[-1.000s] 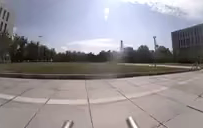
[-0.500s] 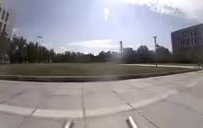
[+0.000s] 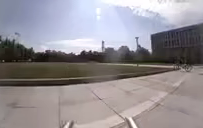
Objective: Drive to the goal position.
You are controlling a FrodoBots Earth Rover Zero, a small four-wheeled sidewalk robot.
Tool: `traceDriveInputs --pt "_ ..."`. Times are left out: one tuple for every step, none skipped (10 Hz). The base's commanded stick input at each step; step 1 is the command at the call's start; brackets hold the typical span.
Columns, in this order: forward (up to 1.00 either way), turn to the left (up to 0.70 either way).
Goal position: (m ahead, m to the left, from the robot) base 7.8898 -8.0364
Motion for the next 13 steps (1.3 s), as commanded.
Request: traceDriveInputs --pt "0.70 -0.34" --pt "0.70 -0.34" --pt "0.70 -0.34" --pt "0.70 -0.31" --pt "0.70 -0.25" --pt "0.70 -0.19" --pt "0.70 0.00" --pt "0.70 -0.02" --pt "0.70 0.00" --pt "0.70 0.00" --pt "0.70 -0.01" --pt "0.70 -0.01" --pt "0.70 -0.01"
